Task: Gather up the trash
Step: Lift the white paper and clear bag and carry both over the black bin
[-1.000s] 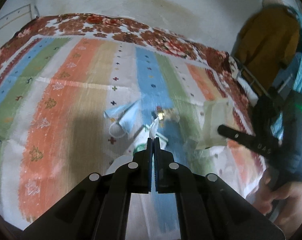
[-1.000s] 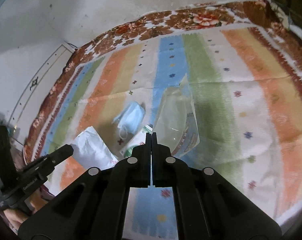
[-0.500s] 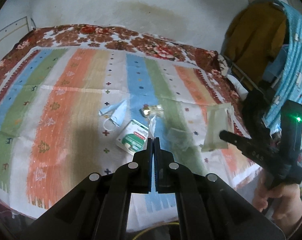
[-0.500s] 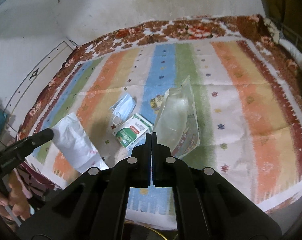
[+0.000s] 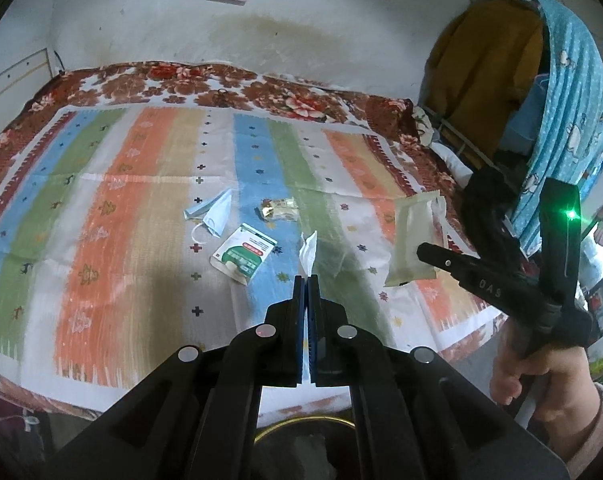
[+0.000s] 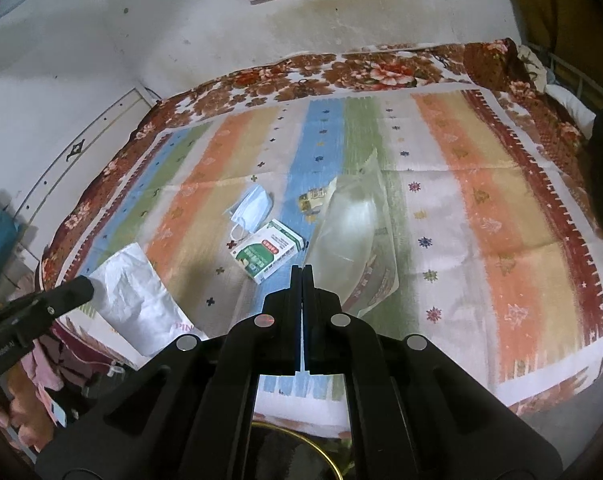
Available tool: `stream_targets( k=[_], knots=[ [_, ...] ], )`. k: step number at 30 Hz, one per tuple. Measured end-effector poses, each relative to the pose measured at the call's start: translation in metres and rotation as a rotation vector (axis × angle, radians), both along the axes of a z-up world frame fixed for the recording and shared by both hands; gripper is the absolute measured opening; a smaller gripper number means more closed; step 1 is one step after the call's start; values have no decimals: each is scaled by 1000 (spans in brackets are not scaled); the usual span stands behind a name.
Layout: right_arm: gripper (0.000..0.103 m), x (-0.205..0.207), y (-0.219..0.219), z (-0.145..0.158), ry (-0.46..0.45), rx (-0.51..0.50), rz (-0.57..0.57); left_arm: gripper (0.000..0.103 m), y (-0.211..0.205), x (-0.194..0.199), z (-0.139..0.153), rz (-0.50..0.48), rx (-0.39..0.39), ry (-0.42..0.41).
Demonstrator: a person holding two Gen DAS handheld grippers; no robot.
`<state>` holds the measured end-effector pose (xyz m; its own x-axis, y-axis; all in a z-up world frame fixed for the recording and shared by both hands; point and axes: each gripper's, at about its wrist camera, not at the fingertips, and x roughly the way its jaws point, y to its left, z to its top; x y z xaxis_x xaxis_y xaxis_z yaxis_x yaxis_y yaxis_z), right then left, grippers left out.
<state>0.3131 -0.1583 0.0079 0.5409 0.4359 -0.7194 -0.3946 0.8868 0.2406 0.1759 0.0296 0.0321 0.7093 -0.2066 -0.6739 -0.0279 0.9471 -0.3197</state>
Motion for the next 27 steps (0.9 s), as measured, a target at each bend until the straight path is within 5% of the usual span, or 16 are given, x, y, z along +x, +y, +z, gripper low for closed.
stream_targets(
  k=[27],
  knots=[
    [0, -129, -22, -25, 72, 38, 149, 1, -36, -96, -20, -80, -74, 22]
  ],
)
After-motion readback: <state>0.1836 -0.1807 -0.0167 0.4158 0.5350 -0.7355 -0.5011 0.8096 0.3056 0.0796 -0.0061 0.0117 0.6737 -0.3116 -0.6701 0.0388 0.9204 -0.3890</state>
